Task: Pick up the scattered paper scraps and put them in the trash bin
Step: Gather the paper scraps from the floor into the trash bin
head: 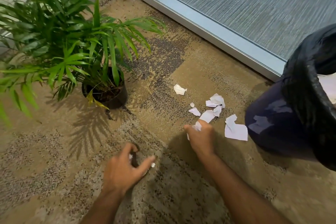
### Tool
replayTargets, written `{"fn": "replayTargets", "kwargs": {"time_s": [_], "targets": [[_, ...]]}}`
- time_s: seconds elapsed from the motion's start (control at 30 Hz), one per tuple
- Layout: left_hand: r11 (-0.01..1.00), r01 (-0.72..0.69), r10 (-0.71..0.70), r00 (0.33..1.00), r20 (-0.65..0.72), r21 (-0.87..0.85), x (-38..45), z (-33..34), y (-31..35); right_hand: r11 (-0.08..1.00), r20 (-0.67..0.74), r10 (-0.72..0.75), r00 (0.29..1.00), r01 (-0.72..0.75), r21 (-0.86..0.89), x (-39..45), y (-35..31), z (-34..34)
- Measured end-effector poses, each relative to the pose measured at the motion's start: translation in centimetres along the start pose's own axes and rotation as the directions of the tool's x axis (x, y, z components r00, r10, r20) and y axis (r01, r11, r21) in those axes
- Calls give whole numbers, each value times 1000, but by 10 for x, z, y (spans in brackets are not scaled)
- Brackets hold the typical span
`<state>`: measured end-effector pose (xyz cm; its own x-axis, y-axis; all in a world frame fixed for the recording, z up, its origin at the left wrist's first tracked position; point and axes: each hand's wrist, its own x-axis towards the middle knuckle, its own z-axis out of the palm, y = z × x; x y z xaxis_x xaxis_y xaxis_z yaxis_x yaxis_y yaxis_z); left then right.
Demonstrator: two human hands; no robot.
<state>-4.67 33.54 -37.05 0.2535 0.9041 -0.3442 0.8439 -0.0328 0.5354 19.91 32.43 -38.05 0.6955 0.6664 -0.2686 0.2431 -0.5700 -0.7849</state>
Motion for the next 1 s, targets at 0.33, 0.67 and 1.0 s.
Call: {"fn": "replayTargets", "kwargs": {"time_s": [0.33, 0.67, 1.0], "targets": [[892, -146, 95, 986, 139, 427, -4, 19, 3, 876, 175, 207, 963, -262, 405, -30, 28, -43], [804, 36, -123, 987, -107, -593, -11, 1, 128, 847, -52, -65, 997, 83, 526, -58, -64, -129], [225, -207, 260, 955, -146, -952, -26, -57, 428, 912, -582, -324, 746, 411, 18, -9, -156, -341]]}}
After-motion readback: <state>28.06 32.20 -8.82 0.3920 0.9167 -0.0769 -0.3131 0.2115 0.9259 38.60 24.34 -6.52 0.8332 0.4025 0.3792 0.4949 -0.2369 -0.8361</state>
